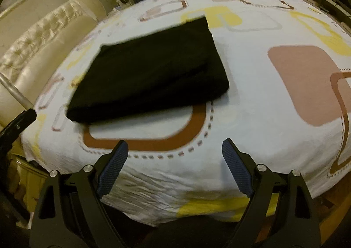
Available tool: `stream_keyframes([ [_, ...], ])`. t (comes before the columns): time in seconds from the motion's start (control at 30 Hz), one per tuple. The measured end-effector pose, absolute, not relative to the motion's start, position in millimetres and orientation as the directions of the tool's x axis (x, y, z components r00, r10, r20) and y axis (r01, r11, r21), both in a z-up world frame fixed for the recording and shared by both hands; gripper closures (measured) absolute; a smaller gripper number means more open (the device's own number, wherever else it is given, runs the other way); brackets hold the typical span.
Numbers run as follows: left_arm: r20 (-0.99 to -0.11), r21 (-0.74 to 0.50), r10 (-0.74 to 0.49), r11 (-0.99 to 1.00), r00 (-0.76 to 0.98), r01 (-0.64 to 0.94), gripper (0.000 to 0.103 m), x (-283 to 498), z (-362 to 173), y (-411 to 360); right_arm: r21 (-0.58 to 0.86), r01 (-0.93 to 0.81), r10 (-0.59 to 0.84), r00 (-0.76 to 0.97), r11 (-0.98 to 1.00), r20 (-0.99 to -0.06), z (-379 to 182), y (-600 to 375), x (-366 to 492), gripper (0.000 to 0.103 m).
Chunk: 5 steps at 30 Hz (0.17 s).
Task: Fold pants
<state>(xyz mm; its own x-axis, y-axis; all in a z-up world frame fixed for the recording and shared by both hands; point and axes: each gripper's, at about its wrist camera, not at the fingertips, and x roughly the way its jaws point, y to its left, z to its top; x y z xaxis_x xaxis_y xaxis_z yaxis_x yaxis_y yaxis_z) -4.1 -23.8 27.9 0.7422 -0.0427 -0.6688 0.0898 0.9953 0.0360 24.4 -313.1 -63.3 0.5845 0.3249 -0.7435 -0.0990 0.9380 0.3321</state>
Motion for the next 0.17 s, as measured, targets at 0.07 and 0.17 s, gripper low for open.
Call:
stream_keyframes([
  [0.07, -0.667, 0.096, 0.018, 0.993, 0.745, 0.062, 0.011, 25, 33, -3, 0.346, -0.106, 0.337, 0.605, 0.932, -0.721, -49, -323, 39, 0.015],
  [0.17, -0.658, 0.137, 0.116, 0.990, 0.744, -0.033, 0.011, 80, 30, 35, 0.321, -0.087, 0.291, 0.683, 0.943, -0.670, -23, -349, 91, 0.009],
])
